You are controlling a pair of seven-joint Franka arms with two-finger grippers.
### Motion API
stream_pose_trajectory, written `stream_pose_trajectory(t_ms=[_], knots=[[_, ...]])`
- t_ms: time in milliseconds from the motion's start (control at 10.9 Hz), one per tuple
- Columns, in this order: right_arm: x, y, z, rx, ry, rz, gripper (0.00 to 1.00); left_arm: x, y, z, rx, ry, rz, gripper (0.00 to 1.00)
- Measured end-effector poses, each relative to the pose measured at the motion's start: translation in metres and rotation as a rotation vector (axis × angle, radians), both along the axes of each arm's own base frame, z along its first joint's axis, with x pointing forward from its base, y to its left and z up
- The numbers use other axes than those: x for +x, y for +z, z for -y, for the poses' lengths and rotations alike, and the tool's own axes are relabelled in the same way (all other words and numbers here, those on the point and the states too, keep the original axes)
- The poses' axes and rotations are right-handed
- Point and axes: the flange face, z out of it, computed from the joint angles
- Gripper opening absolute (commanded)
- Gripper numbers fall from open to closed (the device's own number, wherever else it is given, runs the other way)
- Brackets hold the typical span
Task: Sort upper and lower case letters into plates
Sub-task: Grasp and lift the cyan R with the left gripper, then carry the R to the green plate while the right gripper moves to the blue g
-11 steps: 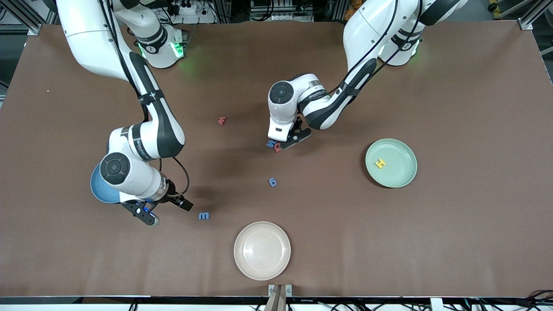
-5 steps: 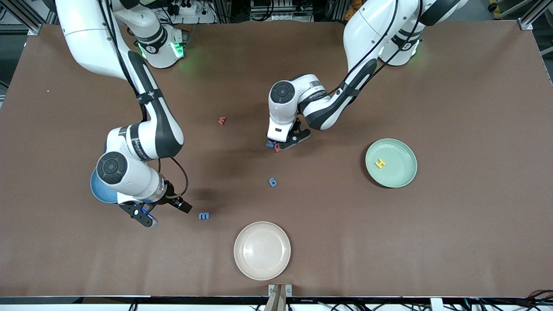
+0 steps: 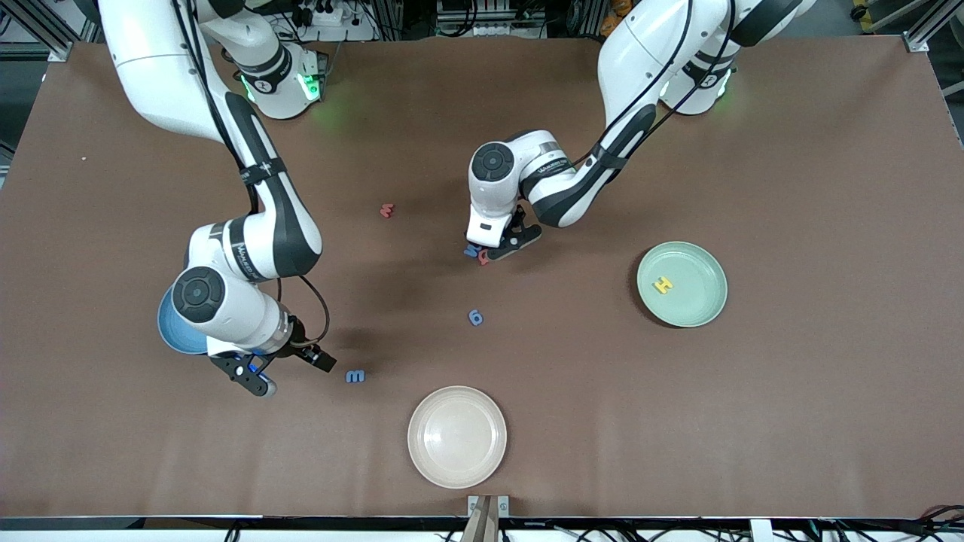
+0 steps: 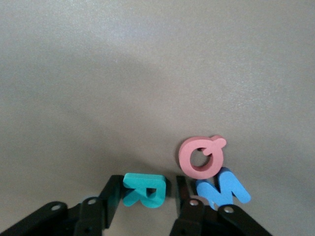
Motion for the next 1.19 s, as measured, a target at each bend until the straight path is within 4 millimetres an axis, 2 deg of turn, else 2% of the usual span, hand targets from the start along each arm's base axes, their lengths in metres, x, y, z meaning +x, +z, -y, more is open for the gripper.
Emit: stream_pose_trajectory(t_ms=[92, 551, 734, 826, 1010, 1193], knots=[[0.0, -0.001, 0.0, 0.0, 0.0, 0.0, 1.0, 0.0, 0.0, 0.0, -0.001, -0.001, 0.001, 0.01], [0.001, 0.0, 0.0, 0.002, -0.001, 0.004, 1.0, 0.002, 0.002, -0.001, -0.002, 0.003, 0.003, 0.0], [0.002, 0.002, -0.002, 0.006, -0.001, 0.007, 1.0, 0.013, 0.012, -0.01, 0.015, 0.004, 0.0, 0.0], [0.003, 0.005, -0.003, 0.008, 0.0, 0.015, 1.0, 0.021, 0.022, -0.019, 0.039, -0.028, -0.009, 0.0], [0.011, 0.022, -0.008, 0.02, 0.004, 0.054, 1.0, 0.046, 0.045, -0.047, 0.071, -0.103, -0.022, 0.0], [0.02, 0.049, -0.021, 0.041, 0.029, 0.107, 1.0, 0.075, 0.057, -0.088, 0.076, -0.189, -0.031, 0.0]])
